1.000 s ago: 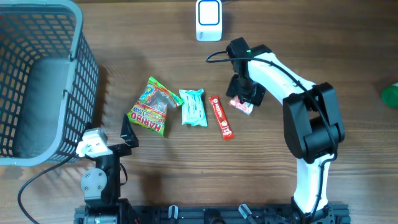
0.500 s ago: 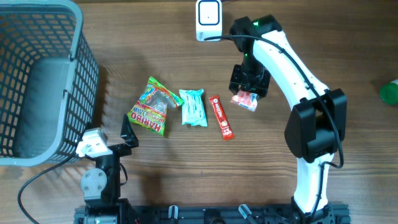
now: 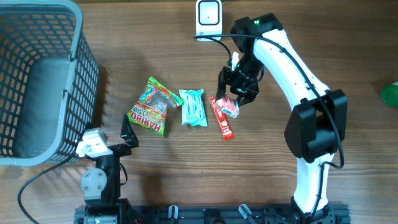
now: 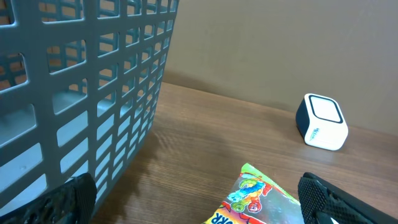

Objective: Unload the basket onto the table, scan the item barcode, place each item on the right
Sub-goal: 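Reach the right gripper to the red Kleenex pack and grasp it, then lift the Kleenex pack and hold it before the scanner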

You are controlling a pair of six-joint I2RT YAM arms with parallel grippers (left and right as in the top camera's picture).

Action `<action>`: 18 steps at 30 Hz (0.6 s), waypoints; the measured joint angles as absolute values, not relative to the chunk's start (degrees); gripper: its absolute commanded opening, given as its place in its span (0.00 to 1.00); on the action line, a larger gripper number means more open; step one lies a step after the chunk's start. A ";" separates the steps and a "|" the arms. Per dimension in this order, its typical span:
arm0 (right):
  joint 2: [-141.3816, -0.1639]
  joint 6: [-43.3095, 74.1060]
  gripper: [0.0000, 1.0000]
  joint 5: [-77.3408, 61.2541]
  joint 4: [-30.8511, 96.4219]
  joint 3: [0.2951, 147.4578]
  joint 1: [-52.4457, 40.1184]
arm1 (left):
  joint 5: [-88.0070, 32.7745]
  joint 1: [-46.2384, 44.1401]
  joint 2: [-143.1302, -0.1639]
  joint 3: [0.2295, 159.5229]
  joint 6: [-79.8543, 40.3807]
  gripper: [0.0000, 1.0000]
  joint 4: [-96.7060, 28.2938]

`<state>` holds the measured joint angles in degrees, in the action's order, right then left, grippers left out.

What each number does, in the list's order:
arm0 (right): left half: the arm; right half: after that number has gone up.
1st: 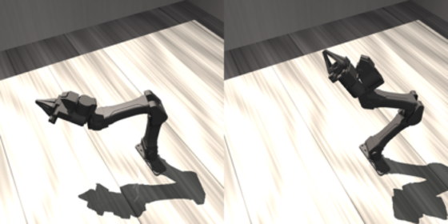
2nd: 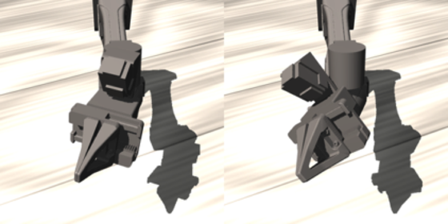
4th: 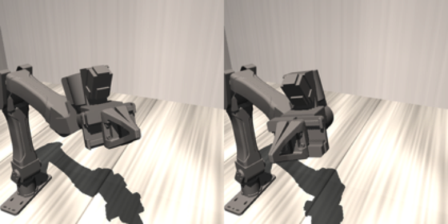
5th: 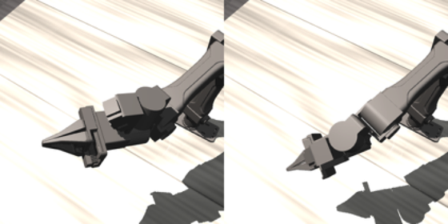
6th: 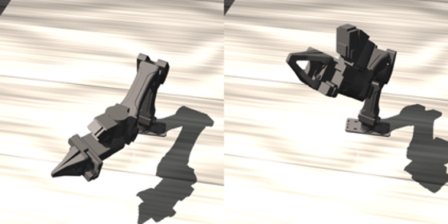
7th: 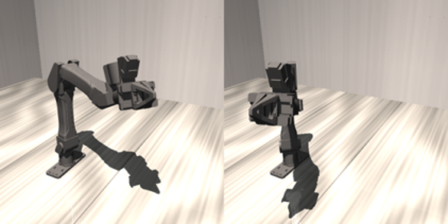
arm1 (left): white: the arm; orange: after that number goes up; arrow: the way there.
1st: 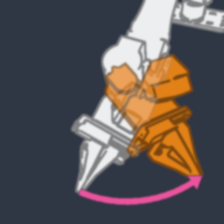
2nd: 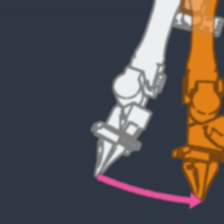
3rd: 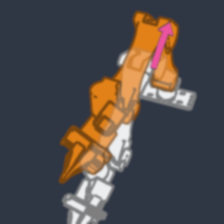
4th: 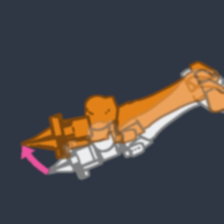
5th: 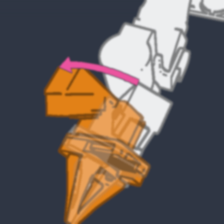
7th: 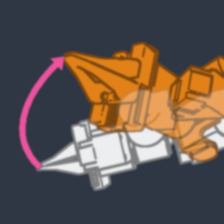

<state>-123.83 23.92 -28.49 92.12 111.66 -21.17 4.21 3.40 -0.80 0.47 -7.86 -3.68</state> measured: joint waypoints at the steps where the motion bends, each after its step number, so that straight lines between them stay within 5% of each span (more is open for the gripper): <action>1: -123.83 23.92 0.59 -28.51 92.12 111.66 -21.17 | 4.21 3.40 -0.80 0.47 -7.86 1.00 -3.66; 14: -123.83 23.92 0.60 -28.53 91.66 111.66 -21.19 | 4.21 3.40 -0.80 0.47 -7.86 1.00 -3.68; 18: -123.83 23.99 0.60 -28.62 81.82 111.79 -21.19 | 4.21 3.40 -0.80 0.47 -7.86 1.00 -3.66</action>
<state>-123.83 23.99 -28.62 81.82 111.79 -21.19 4.21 3.40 -0.80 0.47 -7.86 -3.66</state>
